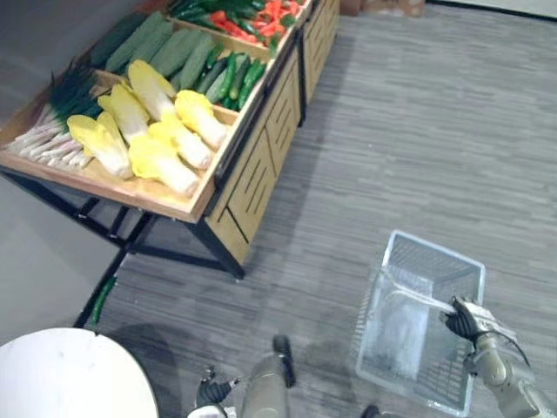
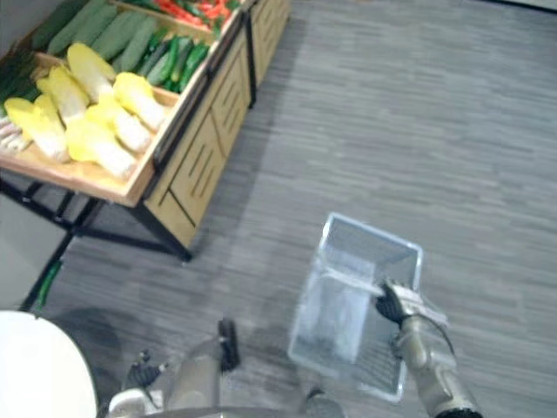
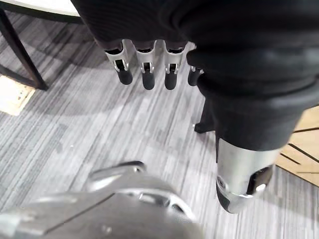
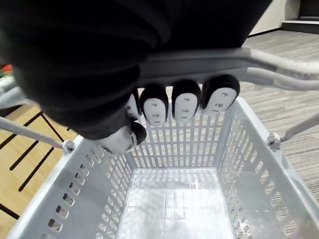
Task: Pick vegetable in the basket
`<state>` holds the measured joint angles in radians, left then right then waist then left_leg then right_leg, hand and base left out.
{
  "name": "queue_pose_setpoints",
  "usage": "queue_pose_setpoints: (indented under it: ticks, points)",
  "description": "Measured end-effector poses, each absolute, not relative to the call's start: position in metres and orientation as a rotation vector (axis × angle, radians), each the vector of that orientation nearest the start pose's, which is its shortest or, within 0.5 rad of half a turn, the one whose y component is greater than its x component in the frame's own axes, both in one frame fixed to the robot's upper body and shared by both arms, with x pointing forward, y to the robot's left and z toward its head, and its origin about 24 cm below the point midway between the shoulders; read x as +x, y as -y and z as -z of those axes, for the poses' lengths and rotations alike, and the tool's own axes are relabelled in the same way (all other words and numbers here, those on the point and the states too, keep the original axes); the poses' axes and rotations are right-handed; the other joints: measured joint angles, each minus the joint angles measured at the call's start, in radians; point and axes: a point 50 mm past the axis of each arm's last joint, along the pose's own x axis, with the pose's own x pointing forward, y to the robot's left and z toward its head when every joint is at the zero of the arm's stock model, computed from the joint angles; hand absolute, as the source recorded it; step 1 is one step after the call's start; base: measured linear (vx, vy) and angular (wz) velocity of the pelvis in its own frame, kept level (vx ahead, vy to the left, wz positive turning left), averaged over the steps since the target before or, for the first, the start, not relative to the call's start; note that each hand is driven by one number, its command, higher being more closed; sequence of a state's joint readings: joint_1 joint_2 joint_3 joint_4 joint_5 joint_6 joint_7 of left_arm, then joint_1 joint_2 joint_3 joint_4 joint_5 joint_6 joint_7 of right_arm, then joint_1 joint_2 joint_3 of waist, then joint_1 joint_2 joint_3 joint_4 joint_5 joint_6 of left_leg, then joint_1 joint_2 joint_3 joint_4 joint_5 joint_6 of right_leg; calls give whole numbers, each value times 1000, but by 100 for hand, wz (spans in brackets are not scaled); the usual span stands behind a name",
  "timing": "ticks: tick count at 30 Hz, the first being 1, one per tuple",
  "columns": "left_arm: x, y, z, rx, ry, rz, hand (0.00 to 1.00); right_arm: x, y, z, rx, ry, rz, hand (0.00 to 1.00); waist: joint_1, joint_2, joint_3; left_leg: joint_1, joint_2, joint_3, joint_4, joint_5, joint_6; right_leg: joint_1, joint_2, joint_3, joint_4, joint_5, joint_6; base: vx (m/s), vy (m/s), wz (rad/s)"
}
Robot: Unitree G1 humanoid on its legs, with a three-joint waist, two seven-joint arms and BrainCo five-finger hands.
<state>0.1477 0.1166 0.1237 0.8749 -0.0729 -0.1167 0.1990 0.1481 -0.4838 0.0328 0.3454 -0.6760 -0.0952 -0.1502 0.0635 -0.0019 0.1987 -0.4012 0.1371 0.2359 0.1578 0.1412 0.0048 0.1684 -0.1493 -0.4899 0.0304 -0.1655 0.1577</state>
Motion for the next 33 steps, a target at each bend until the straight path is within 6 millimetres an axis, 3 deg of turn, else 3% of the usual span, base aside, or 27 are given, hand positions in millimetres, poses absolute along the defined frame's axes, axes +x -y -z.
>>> queue_pose_setpoints:
  ticks: [2, 3, 5, 6, 7, 8, 9, 10, 11, 12, 13, 14, 15, 16, 17, 18, 19, 21, 24, 26, 27, 28, 29, 30, 31, 33]
  points:
    - [120, -231, 133, 101, -839, -422, 0, 200, 265, 28, -1136, -328, -45, 100, 3, -28, 0, -40, -26, -26, 50, -28, 21, -2, -9, -1, -8, 30, 0, 457, 131, 61]
    - [126, -231, 130, 102, -821, -426, 0, 206, 263, 25, -1135, -310, -46, 100, 13, -36, 5, -77, -17, -24, 155, -80, 43, 25, -9, 12, -28, 68, 26, 465, 113, 37]
    - [121, -233, 132, 89, -839, -461, 0, 218, 255, 20, -1136, -264, -61, 100, 35, -48, 9, -56, -5, 32, 238, -128, 80, 82, -11, 43, -41, 114, 42, 358, 85, 13]
    - [118, -236, 133, 96, -852, -476, 0, 224, 247, 17, -1129, -227, -83, 100, 42, -55, 9, -23, -4, 54, 234, -134, 80, 102, -15, 65, -41, 161, 46, 225, 52, -9]
    - [113, -239, 134, 95, -865, -499, 0, 227, 239, 16, -1108, -194, -97, 100, 57, -72, 9, 12, -3, 57, 202, -150, 60, 82, -30, 87, 24, 173, 49, 196, 57, -19]
    - [109, -239, 135, 94, -877, -508, 0, 227, 236, 17, -1099, -187, -102, 100, 58, -69, 4, 36, -4, 58, 172, -168, 47, 59, -34, 95, 80, 172, 49, 183, 107, -23]
    - [100, -242, 138, 104, -908, -517, 0, 226, 227, 23, -1069, -196, -117, 100, 55, -85, -9, 87, -15, 62, 96, -200, 31, -13, -68, 123, 246, 172, 50, 260, 131, -14]
    - [92, -249, 138, 124, -924, -527, 0, 222, 213, 31, -1046, -197, -165, 100, 55, -127, -13, 152, -39, 88, 31, -200, 31, -109, -131, 170, 460, 199, 71, 278, 125, -6]
    - [88, -253, 138, 136, -936, -532, 0, 219, 206, 35, -1035, -203, -191, 100, 52, -149, -14, 176, -52, 93, 12, -200, 33, -151, -154, 196, 551, 244, 69, 261, 70, 14]
    - [82, -259, 137, 155, -955, -540, 0, 211, 197, 45, -1008, -237, -217, 100, 48, -170, -18, 213, -59, 73, 3, -218, 42, -210, -162, 253, 678, 399, 73, 264, 49, 29]
    - [82, -263, 136, 164, -954, -543, 0, 209, 195, 49, -997, -254, -223, 100, 45, -172, -19, 224, -56, 55, 4, -230, 49, -242, -150, 282, 742, 450, 93, 376, 66, 46]
    - [87, -268, 134, 177, -940, -544, 0, 207, 195, 54, -995, -279, -225, 100, 45, -176, -17, 250, -52, 23, 7, -246, 62, -318, -123, 315, 880, 370, 92, 472, 77, 54]
    - [90, -268, 131, 179, -922, -543, 0, 213, 200, 50, -1004, -274, -202, 100, 40, -169, -15, 292, -51, -5, -1, -260, 64, -364, -109, 298, 952, 252, 44, 401, 59, 65]
    - [92, -269, 130, 179, -914, -544, 0, 215, 202, 49, -1011, -273, -195, 100, 32, -164, -14, 315, -51, -24, -9, -267, 66, -374, -106, 271, 956, 211, 26, 408, 29, 102]
    - [95, -270, 128, 178, -894, -547, 0, 215, 208, 48, -1017, -278, -177, 100, 19, -155, -12, 369, -55, -65, -25, -276, 62, -387, -114, 182, 902, 130, -15, 409, -15, 102]
    - [97, -270, 127, 173, -882, -549, 0, 215, 211, 47, -1015, -283, -164, 100, 17, -153, -13, 390, -57, -86, -30, -283, 57, -403, -115, 143, 827, 98, -41, 406, -38, 86]
    - [97, -270, 127, 173, -881, -549, 0, 215, 211, 47, -1014, -283, -162, 100, 17, -153, -13, 392, -57, -88, -31, -284, 56, -406, -115, 138, 812, 94, -44, 400, -90, 89]
    - [109, -271, 123, 164, -847, -552, 0, 215, 220, 47, -1015, -308, -126, 100, 15, -140, -7, 401, -55, -197, -29, -298, 35, -448, -77, 162, 416, 89, -47, 391, -161, 126]
    - [113, -269, 123, 159, -841, -549, 0, 217, 228, 45, -1018, -323, -90, 100, 18, -120, 5, 406, -37, -294, -9, -331, -18, -463, -78, 290, 154, 114, -20, 423, -285, 116]
    - [110, -270, 124, 160, -854, -553, 0, 217, 231, 44, -1020, -323, -80, 100, 19, -114, 7, 415, -19, -343, 4, -360, -67, -459, -88, 335, 101, 126, 0, 395, -377, 119]
    - [105, -271, 126, 163, -871, -559, 0, 215, 230, 45, -1016, -330, -87, 100, 23, -132, -3, 431, -8, -369, 6, -384, -106, -441, -94, 334, 81, 182, -9, 401, -530, 126]
    - [98, -275, 128, 160, -895, -581, 0, 210, 231, 49, -1012, -347, -93, 100, 23, -148, -11, 444, -6, -392, 6, -408, -147, -418, -115, 303, 83, 278, 7, 404, -582, 107]
    - [97, -264, 135, 115, -924, -586, 0, 212, 238, 50, -1029, -368, -86, 100, 31, -93, -13, 448, 42, -398, 14, -418, -167, -414, -74, 272, 115, 272, -10, 423, -613, 86]
    - [90, -250, 142, 73, -959, -578, 0, 217, 240, 48, -1043, -372, -83, 100, 26, -55, -19, 421, 88, -392, 21, -367, -209, -410, -44, 224, 131, 247, -56, 310, -440, 43]
    - [83, -241, 146, 42, -984, -583, 0, 220, 241, 47, -1050, -369, -87, 100, 29, -43, -20, 409, 109, -386, 16, -308, -227, -405, -27, 189, 135, 215, -75, 276, -387, 52]
    - [78, -235, 150, 8, -1007, -602, 0, 221, 243, 47, -1052, -374, -79, 100, 18, -43, -20, 363, 125, -373, 24, -202, -225, -386, -23, 124, 125, 194, -106, 215, -388, 83]
